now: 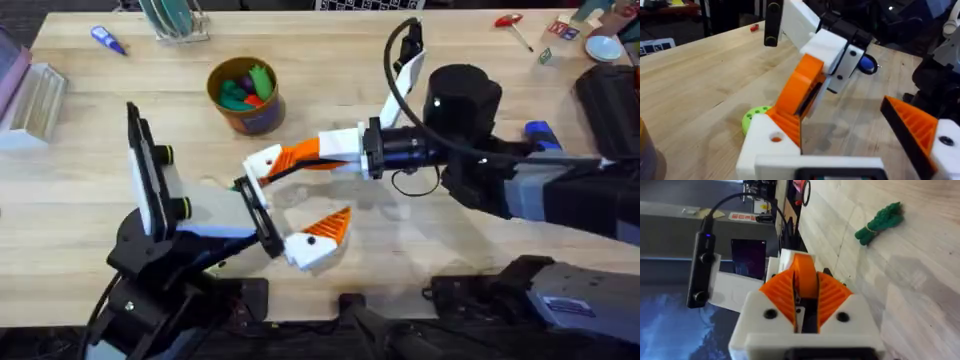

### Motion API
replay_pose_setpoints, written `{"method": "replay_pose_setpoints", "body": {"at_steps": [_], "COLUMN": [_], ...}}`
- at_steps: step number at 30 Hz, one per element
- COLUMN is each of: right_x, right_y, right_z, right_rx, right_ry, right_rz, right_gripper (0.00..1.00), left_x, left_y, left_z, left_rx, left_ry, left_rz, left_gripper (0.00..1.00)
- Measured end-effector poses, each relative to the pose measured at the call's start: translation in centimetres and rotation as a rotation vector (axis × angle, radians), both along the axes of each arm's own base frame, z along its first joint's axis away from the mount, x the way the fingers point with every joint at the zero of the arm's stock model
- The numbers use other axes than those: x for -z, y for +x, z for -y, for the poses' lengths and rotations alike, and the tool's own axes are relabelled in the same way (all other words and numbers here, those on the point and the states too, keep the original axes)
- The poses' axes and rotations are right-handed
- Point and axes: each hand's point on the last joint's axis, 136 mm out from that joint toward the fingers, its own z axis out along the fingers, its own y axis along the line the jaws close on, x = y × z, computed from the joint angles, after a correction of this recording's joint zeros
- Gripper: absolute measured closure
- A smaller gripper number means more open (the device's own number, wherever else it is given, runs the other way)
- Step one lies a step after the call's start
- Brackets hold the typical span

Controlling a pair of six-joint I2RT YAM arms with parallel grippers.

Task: Pick up the gripper from the table and insert it into the empty holder that is missing its gripper. Then pick up a screw, insert it into the mounting hole, and use the screwdriver to tighten it. Finally, clean up the table by picking up the vegetable and placing it into the bucket.

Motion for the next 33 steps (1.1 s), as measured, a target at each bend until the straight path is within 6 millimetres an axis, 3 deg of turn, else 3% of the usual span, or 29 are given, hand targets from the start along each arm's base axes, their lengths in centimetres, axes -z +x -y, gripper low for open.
{"method": "replay_pose_setpoints", "body": {"at_steps": [2, 11, 16, 24, 27, 29, 33], "right_x": [0.1, 0.3, 0.4, 0.4, 0.4, 0.3, 0.1], "right_y": [-0.3, -0.6, -0.7, -1.5, -1.4, -1.1, -0.1], "right_z": [0.0, 0.0, 0.3, 0.3, 0.4, 0.6, 1.3], "right_rx": [-0.020, -0.042, -0.065, -0.111, -0.110, -0.104, -0.075], "right_ry": [0.000, 0.000, 0.002, 0.013, 0.015, 0.018, 0.025], "right_rz": [0.005, 0.020, 0.024, 0.018, 0.023, 0.032, 0.053], "right_gripper": [0.770, 0.670, 0.440, 0.331, 0.240, 0.074, 0.040], "left_x": [0.0, 0.0, 0.0, 0.0, 0.0, 0.0, 0.0], "left_y": [-0.2, -0.3, -0.7, -1.2, -1.3, -1.3, -1.3], "left_z": [0.1, 0.2, 0.4, 0.6, 0.7, 0.7, 0.7], "left_rx": [0.013, 0.017, 0.044, 0.077, 0.079, 0.079, 0.079], "left_ry": [0.001, 0.005, 0.010, 0.012, 0.012, 0.013, 0.013], "left_rz": [0.003, 0.011, 0.024, 0.030, 0.032, 0.033, 0.033], "left_gripper": [0.015, 0.015, 0.015, 0.015, 0.015, 0.015, 0.015]}}
